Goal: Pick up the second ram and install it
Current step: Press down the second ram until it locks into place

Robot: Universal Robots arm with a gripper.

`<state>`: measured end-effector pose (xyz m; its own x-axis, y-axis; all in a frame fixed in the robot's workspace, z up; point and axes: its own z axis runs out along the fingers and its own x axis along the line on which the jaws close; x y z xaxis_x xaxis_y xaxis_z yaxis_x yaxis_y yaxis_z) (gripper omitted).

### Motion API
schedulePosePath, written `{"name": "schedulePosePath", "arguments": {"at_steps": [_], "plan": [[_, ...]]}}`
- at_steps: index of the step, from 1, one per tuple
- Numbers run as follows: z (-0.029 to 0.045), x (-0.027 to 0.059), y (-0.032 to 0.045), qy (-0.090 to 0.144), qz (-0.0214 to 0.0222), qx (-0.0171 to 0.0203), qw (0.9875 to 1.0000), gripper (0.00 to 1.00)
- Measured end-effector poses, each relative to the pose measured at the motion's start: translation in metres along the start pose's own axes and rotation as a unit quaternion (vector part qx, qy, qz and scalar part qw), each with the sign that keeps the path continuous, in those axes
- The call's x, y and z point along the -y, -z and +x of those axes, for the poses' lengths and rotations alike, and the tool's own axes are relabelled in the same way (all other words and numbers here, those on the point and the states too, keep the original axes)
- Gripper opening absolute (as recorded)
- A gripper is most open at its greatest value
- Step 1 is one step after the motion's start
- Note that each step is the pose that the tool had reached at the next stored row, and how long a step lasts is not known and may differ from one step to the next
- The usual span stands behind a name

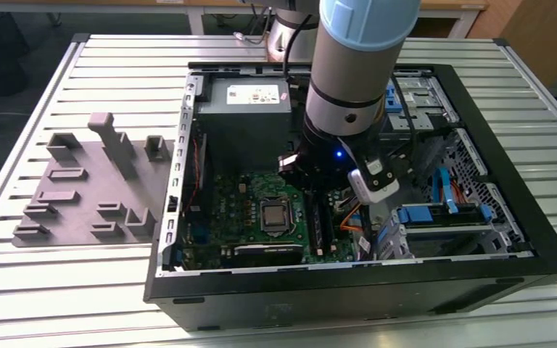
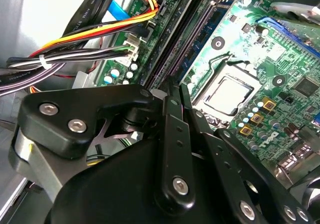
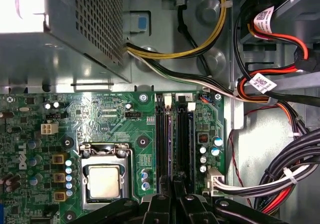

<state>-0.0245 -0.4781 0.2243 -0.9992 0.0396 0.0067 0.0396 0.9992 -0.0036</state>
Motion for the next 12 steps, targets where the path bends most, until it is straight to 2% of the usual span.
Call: {"name": "schedulePosePath", "arguments": {"at_steps": [3, 12], "plan": [[0.0, -0.0001, -0.0006, 0.0, -0.0026, 0.0, 1.0, 0.13], [0.0, 0.0, -0.0015, 0.0, -0.0023, 0.0, 1.0, 0.13]]}}
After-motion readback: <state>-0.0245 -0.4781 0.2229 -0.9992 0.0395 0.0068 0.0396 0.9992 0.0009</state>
